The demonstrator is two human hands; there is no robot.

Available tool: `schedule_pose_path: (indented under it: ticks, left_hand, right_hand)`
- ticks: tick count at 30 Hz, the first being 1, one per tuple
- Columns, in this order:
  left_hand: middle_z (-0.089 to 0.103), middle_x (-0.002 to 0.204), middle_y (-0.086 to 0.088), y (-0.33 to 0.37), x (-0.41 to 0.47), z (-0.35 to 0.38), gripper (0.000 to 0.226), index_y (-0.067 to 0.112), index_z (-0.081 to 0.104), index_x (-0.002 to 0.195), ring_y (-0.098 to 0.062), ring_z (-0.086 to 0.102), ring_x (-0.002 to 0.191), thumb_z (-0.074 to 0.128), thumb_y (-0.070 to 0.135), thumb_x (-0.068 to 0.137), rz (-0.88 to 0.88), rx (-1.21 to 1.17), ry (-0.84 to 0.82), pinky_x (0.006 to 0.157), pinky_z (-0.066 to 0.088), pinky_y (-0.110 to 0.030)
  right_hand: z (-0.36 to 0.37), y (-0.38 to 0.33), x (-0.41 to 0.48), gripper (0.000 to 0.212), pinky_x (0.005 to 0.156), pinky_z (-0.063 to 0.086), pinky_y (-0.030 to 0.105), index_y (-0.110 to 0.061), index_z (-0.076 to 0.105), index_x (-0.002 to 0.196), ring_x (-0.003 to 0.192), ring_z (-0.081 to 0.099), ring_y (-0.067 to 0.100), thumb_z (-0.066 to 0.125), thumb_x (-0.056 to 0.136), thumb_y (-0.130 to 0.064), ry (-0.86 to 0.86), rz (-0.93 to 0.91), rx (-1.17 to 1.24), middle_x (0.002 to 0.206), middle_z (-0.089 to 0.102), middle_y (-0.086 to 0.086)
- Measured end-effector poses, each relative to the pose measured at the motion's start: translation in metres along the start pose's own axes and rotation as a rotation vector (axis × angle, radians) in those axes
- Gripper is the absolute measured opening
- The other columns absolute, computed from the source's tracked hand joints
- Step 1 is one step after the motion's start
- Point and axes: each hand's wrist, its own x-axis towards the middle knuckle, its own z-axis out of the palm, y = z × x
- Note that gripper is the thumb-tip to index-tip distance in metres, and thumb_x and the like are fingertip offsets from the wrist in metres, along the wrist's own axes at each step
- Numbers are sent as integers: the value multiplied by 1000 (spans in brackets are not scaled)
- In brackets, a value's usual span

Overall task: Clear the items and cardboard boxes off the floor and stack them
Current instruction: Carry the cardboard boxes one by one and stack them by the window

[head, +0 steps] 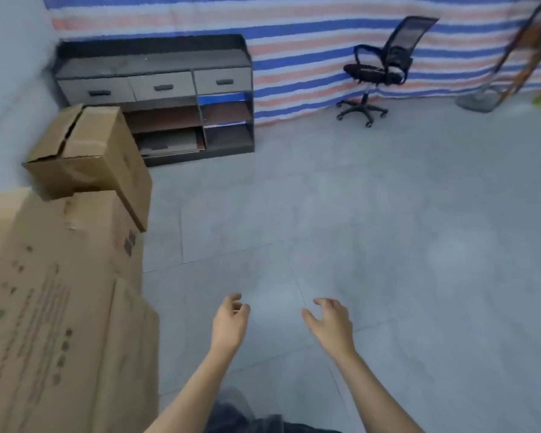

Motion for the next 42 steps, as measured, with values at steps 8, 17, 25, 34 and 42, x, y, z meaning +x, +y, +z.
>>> schedule_pose_path:
  ticks: [8, 17, 25, 34, 42]
  left_hand:
    - [54, 109, -8, 65, 76, 61, 31, 5, 51, 125, -22, 52, 99, 45, 11, 95, 20, 9, -221, 82, 34, -27]
    - [57, 103, -9, 186, 218, 108, 24, 6, 53, 116, -23, 54, 92, 45, 8, 94, 131, -78, -356, 70, 40, -28]
    - [59, 106, -11, 225, 272, 183, 18, 8, 55, 108, -23, 55, 90, 44, 7, 94, 37, -50, -551, 79, 39, -31]
    - [59, 95, -9, 273, 309, 303, 11, 9, 56, 94, -25, 55, 88, 46, 12, 94, 19, 70, -618, 81, 38, -34]
    - [63, 93, -7, 359, 257, 484, 13, 15, 59, 88, -18, 58, 82, 48, 13, 93, 185, 87, -829, 79, 41, -31]
  right_hand:
    - [-38, 27, 67, 46, 100, 35, 33, -11, 49, 130, 125, 43, 23, 51, 92, -37, 128, 298, 236, 135, 47, 9]
    - [-91, 6, 179, 45, 103, 35, 37, -9, 50, 129, 127, 40, 25, 51, 93, -36, 363, 470, 350, 134, 48, 11]
    - [-98, 19, 209, 42, 104, 33, 32, -11, 52, 127, 127, 40, 22, 52, 93, -34, 456, 701, 392, 134, 49, 7]
    - [-159, 95, 277, 41, 100, 32, 31, -10, 51, 129, 129, 37, 24, 49, 94, -32, 560, 782, 482, 136, 46, 9]
    - [-319, 226, 337, 38, 100, 35, 34, -9, 53, 125, 127, 40, 24, 51, 93, -30, 848, 742, 565, 132, 49, 9]
